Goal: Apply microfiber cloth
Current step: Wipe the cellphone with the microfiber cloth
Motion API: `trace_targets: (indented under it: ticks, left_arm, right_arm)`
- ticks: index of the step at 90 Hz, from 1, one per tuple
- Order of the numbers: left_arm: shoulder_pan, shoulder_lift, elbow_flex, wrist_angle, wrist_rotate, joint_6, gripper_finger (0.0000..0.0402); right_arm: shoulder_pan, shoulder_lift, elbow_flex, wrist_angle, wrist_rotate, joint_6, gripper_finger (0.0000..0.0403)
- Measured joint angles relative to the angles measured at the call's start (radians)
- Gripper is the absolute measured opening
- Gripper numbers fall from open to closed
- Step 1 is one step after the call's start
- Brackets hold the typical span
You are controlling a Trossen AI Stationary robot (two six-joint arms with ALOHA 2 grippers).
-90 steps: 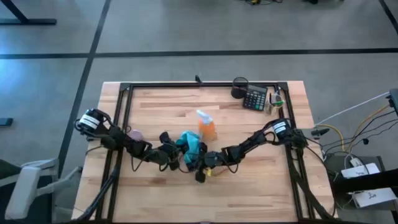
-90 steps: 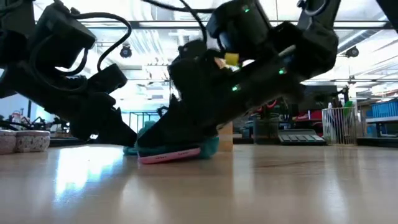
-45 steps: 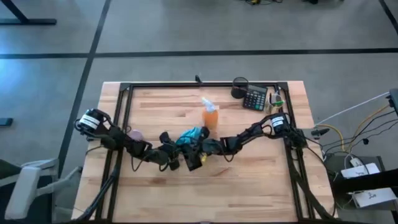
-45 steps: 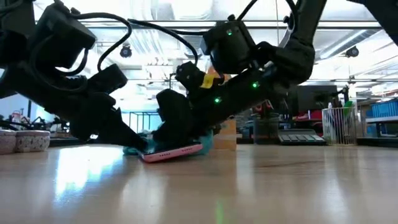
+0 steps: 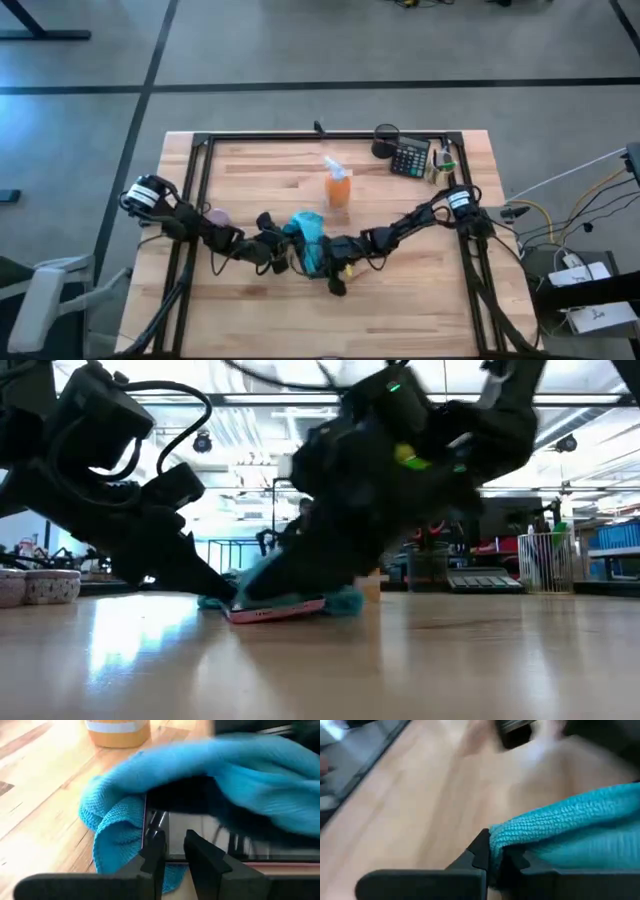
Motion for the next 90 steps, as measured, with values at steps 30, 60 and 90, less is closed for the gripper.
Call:
trace_targets:
  ticks: [30, 60, 90]
  left_arm:
    - [-0.002, -0.004, -0.002, 0.005, 0.003, 0.047, 0.0062]
    - [-0.005, -0.01, -0.003, 0.004, -0.001, 0.054, 0.0062]
    - [-0.007, -0.015, -0.005, 0.0, -0.001, 0.075, 0.0062]
  right_arm:
    - [-0.034, -0.131, -0.119, 0.056, 0.002, 0.007, 0.0]
    - [-0.11, -0.054, -0.106, 0.202, -0.122, -0.039, 0.0]
    - [-0.211, 0.065, 0.007, 0.238, -0.191, -0.107, 0.0]
